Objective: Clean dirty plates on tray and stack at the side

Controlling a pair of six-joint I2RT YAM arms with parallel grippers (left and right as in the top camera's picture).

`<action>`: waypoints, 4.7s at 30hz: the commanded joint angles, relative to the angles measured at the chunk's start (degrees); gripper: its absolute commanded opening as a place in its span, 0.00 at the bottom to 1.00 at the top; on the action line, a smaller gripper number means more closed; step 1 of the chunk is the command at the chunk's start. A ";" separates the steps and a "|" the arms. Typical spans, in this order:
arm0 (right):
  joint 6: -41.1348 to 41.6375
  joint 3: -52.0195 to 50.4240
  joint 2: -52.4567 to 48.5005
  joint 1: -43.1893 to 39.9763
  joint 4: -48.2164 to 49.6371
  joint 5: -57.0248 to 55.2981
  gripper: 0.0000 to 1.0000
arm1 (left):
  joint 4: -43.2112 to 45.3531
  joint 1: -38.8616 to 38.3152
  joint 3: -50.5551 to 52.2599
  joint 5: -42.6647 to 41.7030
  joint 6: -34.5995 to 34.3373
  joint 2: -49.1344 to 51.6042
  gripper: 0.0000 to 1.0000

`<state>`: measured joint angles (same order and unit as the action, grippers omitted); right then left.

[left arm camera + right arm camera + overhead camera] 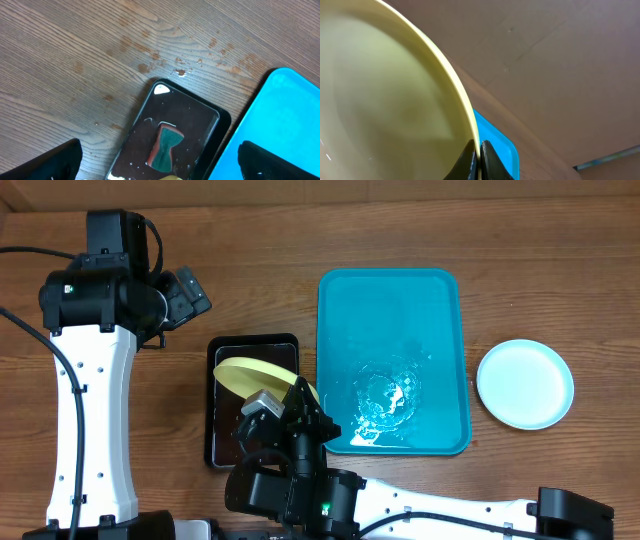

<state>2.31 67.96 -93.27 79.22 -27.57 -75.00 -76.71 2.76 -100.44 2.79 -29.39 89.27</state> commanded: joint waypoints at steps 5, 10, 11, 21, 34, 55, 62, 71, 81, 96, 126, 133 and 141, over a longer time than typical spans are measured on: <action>0.20 1.18 0.81 0.11 0.52 -1.44 0.04 | 0.09 0.22 0.00 0.79 1.09 0.46 1.00; 0.22 1.18 0.79 -0.35 0.52 -1.44 0.04 | 0.07 0.24 0.00 0.76 1.11 0.46 1.00; 0.31 1.18 0.81 -0.85 0.57 -1.38 0.04 | 0.07 0.24 0.00 0.76 1.11 0.46 1.00; 11.17 4.59 1.90 -18.91 -4.24 27.36 0.04 | 0.07 0.22 0.00 0.76 1.11 0.46 1.00; 21.99 19.17 13.51 -63.52 -28.39 75.10 0.04 | 0.07 0.24 0.00 0.76 1.11 0.48 1.00; 21.31 -10.19 3.82 -116.04 -30.56 86.64 0.04 | 0.07 0.22 0.00 0.76 1.11 0.46 1.00; 21.94 -11.41 3.91 -115.93 -28.26 83.32 0.30 | 0.09 0.24 0.00 0.76 1.11 0.46 1.00; 14.08 -8.59 13.94 -112.19 -32.79 97.09 0.55 | 0.07 0.24 0.00 0.76 1.11 0.46 1.00; 2.34 -3.69 34.05 -88.17 -33.07 109.70 0.62 | 0.07 0.24 0.00 0.76 1.11 0.46 1.00; 1.99 -3.69 39.32 -74.40 -33.33 107.16 1.00 | 0.07 0.24 0.00 0.76 1.11 0.46 1.00; -6.80 -53.44 93.15 -76.72 6.29 85.31 1.00 | 0.07 0.24 0.00 0.76 1.11 0.46 1.00; -6.80 -61.37 93.11 -76.72 16.00 85.33 1.00 | 0.07 0.24 0.00 0.76 1.09 0.46 1.00; -6.88 -67.52 93.13 -76.67 25.62 84.72 1.00 | 0.07 0.24 0.00 0.76 1.11 0.46 1.00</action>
<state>-4.49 1.04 -0.69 2.68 -3.31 10.96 -76.73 2.76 -100.44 2.81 -29.39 89.27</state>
